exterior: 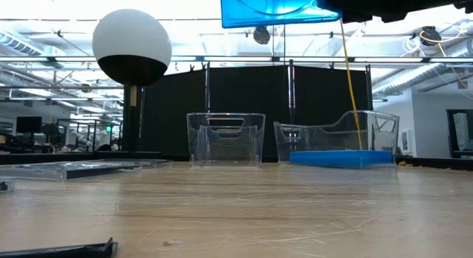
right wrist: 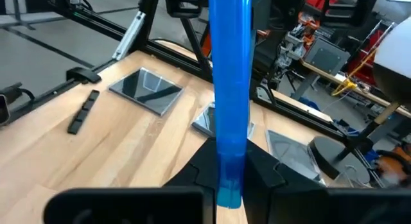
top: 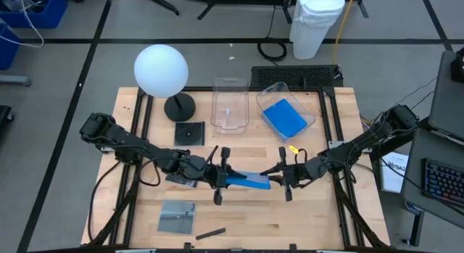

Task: Pick & place jewel cases by type
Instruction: Put the blue CD case into the right transparent bin

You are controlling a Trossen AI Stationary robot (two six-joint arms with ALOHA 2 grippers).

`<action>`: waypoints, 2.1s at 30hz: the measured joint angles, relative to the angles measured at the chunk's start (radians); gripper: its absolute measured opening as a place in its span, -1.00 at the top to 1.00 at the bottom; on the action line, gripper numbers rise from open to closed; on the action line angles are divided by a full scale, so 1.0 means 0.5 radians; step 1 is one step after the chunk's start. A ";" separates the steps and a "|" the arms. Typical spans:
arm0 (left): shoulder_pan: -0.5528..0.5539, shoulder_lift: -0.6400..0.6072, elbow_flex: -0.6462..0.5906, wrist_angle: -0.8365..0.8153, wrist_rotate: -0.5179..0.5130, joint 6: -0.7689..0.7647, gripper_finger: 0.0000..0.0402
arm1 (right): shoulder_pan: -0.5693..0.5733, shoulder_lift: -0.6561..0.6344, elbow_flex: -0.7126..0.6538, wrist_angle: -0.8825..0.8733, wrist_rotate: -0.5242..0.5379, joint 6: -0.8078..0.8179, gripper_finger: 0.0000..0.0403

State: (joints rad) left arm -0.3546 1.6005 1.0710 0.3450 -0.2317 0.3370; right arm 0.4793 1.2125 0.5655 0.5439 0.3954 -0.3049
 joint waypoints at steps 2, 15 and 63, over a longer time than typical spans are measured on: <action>0.000 0.000 0.000 0.004 0.007 0.000 0.94 | -0.011 0.000 0.000 0.005 -0.080 0.002 0.87; 0.012 0.004 -0.001 -0.014 0.022 0.003 0.95 | 0.027 -0.041 0.003 0.321 -0.201 0.010 0.14; -0.063 -0.343 -0.002 -0.491 -0.321 -0.431 0.62 | -0.378 -0.658 0.410 -0.964 0.673 -0.043 0.90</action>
State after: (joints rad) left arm -0.3860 1.4287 1.0698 0.0995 -0.3924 0.1217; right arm 0.2902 0.8835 0.7707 0.0617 0.7318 -0.3264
